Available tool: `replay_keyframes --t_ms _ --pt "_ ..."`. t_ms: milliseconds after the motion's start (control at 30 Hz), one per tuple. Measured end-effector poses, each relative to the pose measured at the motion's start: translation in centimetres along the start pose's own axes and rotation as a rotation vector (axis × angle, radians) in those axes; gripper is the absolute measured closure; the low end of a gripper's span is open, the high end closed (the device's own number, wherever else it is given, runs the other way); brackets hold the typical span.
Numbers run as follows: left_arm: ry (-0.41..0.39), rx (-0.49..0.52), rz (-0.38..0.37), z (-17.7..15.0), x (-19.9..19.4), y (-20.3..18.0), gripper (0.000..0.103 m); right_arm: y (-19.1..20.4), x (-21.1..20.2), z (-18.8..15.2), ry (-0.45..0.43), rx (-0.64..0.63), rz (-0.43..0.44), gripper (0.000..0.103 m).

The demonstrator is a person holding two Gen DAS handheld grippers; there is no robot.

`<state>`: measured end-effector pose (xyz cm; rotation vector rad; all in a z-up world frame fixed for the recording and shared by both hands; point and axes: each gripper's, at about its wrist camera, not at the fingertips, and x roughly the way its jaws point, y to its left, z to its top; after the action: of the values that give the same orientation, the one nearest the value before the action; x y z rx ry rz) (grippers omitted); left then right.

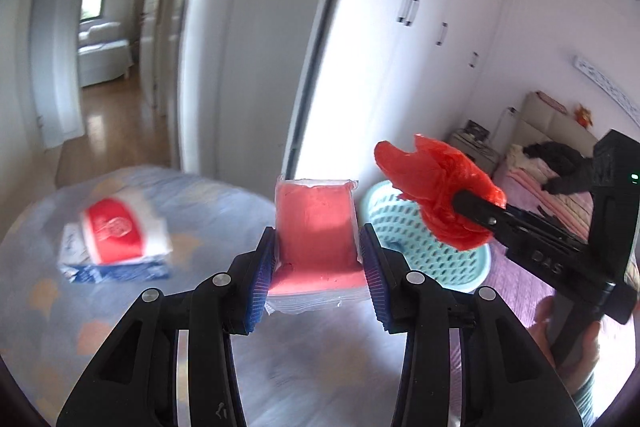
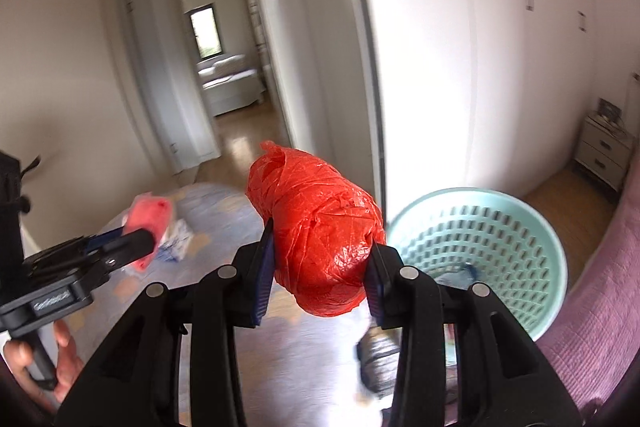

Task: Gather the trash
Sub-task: 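Carry the pink packet and red bag to the basket and release both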

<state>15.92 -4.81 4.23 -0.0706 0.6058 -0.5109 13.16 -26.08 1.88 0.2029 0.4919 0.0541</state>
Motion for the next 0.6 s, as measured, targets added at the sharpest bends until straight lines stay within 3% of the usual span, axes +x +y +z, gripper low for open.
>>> replay_keyframes --t_ms 300,600 --pt "0.037 0.083 -0.161 2.7 5.9 -8.6 0.062 -9.8 2.3 0.1 0.057 0.232 -0.149 0.068" --pt "0.129 0.109 -0.202 3.0 13.5 -12.6 0.062 -14.1 4.7 -1.9 0.159 0.319 -0.272 0.067"
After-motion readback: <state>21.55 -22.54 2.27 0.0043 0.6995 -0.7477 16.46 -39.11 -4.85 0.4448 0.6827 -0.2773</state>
